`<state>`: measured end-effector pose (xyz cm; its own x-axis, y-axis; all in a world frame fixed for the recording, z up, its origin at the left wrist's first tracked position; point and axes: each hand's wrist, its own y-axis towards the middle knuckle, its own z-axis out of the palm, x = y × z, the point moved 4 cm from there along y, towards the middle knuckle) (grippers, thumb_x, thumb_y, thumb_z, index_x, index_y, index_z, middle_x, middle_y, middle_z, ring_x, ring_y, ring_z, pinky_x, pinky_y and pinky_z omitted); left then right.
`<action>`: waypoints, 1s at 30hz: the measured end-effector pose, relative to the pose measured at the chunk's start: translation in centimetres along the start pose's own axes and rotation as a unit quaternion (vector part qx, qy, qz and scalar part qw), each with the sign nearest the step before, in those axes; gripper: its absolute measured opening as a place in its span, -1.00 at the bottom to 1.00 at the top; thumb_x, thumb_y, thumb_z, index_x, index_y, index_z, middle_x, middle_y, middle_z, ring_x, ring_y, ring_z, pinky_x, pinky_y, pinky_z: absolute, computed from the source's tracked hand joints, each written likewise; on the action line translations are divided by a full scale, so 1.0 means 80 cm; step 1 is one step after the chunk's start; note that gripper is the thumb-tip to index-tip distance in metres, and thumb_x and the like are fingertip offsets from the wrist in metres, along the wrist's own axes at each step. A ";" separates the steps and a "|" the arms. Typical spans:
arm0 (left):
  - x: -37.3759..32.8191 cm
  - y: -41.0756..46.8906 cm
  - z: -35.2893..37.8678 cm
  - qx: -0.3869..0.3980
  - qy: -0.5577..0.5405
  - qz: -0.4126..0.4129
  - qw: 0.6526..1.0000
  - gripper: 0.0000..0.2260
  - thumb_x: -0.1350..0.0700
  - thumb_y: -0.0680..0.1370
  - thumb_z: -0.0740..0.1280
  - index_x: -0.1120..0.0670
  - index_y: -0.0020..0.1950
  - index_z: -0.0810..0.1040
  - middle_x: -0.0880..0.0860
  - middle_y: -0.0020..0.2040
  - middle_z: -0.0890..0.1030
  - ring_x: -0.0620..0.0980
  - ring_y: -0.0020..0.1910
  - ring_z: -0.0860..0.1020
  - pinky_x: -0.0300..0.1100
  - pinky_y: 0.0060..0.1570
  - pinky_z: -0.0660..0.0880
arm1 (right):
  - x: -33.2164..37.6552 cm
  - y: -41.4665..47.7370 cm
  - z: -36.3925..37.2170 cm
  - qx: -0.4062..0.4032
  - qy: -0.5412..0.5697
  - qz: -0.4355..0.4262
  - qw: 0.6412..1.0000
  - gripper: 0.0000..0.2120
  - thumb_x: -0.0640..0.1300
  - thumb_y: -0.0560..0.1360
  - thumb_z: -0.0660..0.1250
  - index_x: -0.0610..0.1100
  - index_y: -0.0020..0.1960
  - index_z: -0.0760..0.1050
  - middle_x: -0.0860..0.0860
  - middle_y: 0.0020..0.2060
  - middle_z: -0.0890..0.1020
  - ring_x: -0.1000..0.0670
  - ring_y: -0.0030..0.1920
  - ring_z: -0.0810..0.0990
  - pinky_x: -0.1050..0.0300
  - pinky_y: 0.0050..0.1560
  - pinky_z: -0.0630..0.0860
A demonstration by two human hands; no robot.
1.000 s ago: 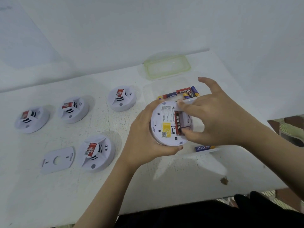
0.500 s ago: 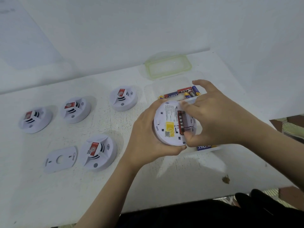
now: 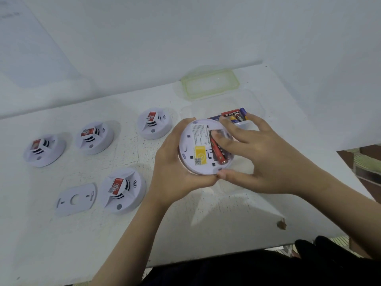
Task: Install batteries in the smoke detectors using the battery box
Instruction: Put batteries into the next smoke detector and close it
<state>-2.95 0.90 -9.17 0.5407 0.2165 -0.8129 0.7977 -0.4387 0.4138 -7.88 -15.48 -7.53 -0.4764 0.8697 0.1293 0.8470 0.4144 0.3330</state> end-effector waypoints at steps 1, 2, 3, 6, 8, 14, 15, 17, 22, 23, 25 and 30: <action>-0.001 0.000 0.000 -0.001 -0.001 0.001 1.000 -0.22 0.23 0.16 0.66 0.07 0.29 0.40 -0.28 0.09 0.56 -0.23 0.08 0.58 -0.44 -0.01 0.48 | 0.000 -0.001 0.003 -0.007 0.012 0.013 1.000 -0.37 0.25 0.51 0.14 -0.21 0.34 0.45 -0.24 0.33 0.46 -0.12 0.29 0.50 -0.28 0.38 0.23; -0.002 0.000 0.000 -0.004 -0.002 0.000 1.000 -0.21 0.20 0.15 0.68 0.07 0.30 0.40 -0.27 0.10 0.56 -0.22 0.08 0.58 -0.43 -0.01 0.48 | 0.001 -0.002 0.005 -0.020 0.025 0.022 0.999 -0.37 0.26 0.51 0.15 -0.20 0.33 0.46 -0.24 0.35 0.44 -0.11 0.31 0.48 -0.27 0.37 0.24; -0.001 0.001 0.000 -0.008 -0.001 -0.001 1.000 -0.21 0.16 0.16 0.67 0.09 0.31 0.40 -0.25 0.11 0.56 -0.20 0.10 0.58 -0.42 0.00 0.48 | 0.001 -0.003 0.007 -0.037 0.044 0.030 0.998 -0.40 0.24 0.52 0.15 -0.20 0.32 0.47 -0.23 0.36 0.42 -0.07 0.33 0.45 -0.25 0.38 0.25; 0.004 0.003 0.001 -0.013 0.001 -0.006 1.000 -0.18 0.15 0.18 0.67 0.16 0.35 0.38 -0.19 0.18 0.55 -0.16 0.16 0.56 -0.36 0.08 0.48 | 0.004 -0.009 0.005 -0.105 0.138 0.055 0.983 -0.54 0.12 0.54 0.19 -0.17 0.25 0.53 -0.15 0.36 0.42 0.06 0.41 0.33 -0.17 0.38 0.28; 0.008 0.004 0.000 -0.018 0.003 -0.013 1.000 -0.17 0.15 0.18 0.66 0.17 0.37 0.37 -0.10 0.22 0.55 -0.15 0.20 0.54 -0.35 0.11 0.47 | 0.003 -0.013 -0.001 -0.160 0.199 0.084 0.963 -0.69 0.03 0.53 0.24 -0.07 0.19 0.57 -0.11 0.33 0.47 0.14 0.39 0.35 -0.10 0.35 0.34; 0.016 0.011 -0.009 -0.050 0.044 -0.006 0.998 -0.13 -0.09 0.18 0.57 0.04 0.40 0.29 -0.41 0.31 0.36 -0.33 0.30 0.41 -0.49 0.18 0.35 | -0.017 -0.029 -0.010 -0.186 0.296 0.160 0.923 -0.84 0.03 0.48 0.26 0.09 -0.14 0.62 0.20 0.20 0.53 0.23 0.20 0.52 0.28 0.15 0.46; 0.019 0.012 -0.011 -0.054 0.050 -0.004 0.997 -0.12 -0.10 0.17 0.57 0.02 0.40 0.27 -0.43 0.32 0.33 -0.35 0.30 0.39 -0.51 0.18 0.34 | -0.022 -0.032 -0.008 -0.168 0.294 0.175 0.925 -0.79 0.07 0.46 0.25 0.04 -0.21 0.62 0.22 0.20 0.53 0.26 0.19 0.52 0.26 0.09 0.50; 0.025 0.013 -0.014 -0.063 0.062 0.002 0.996 -0.11 -0.07 0.17 0.58 0.01 0.40 0.24 -0.43 0.34 0.30 -0.36 0.31 0.37 -0.51 0.17 0.35 | -0.032 -0.034 -0.003 -0.106 0.270 0.187 0.939 -0.73 0.16 0.43 0.22 0.08 -0.26 0.62 0.33 0.19 0.49 0.30 0.22 0.45 0.23 0.07 0.48; 0.036 0.021 -0.018 -0.070 0.070 -0.006 0.995 -0.05 -0.08 0.16 0.59 0.13 0.43 0.25 -0.28 0.40 0.30 -0.26 0.35 0.37 -0.38 0.24 0.40 | -0.047 -0.018 -0.005 -0.021 0.213 0.163 0.963 -0.74 0.23 0.42 0.22 0.13 -0.18 0.63 0.18 0.15 0.55 0.24 0.20 0.43 0.34 0.24 0.23; 0.036 0.023 -0.019 -0.069 0.070 -0.010 0.995 -0.04 -0.10 0.15 0.59 0.13 0.43 0.25 -0.21 0.41 0.32 -0.24 0.36 0.38 -0.36 0.25 0.41 | -0.052 -0.009 -0.010 -0.045 0.205 0.157 0.965 -0.74 0.17 0.44 0.24 0.06 -0.16 0.63 0.15 0.05 0.59 0.21 0.11 0.48 0.34 0.19 0.29; 0.036 0.028 -0.019 -0.069 0.074 -0.015 0.995 -0.03 -0.13 0.14 0.58 0.12 0.44 0.25 -0.17 0.40 0.34 -0.23 0.35 0.38 -0.39 0.24 0.40 | -0.065 0.013 -0.017 -0.064 0.179 0.156 0.969 -0.83 0.02 0.48 0.30 -0.03 -0.13 0.62 0.09 -0.11 0.64 0.15 -0.08 0.54 0.28 0.03 0.40; 0.040 0.044 -0.018 -0.065 0.080 -0.016 0.995 -0.08 -0.13 0.17 0.57 0.06 0.42 0.23 -0.24 0.35 0.31 -0.28 0.31 0.38 -0.46 0.22 0.37 | -0.114 0.072 -0.004 0.042 0.038 0.220 0.974 -0.86 -0.14 0.49 0.29 -0.08 -0.07 0.63 0.01 -0.16 0.63 0.00 -0.15 0.48 0.17 -0.13 0.31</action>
<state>1.97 1.30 -9.69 0.5422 0.3684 -0.7552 0.8370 -0.3157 0.4469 1.25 -21.11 -6.49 -0.0762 0.9468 0.3126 0.9880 0.0293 0.1520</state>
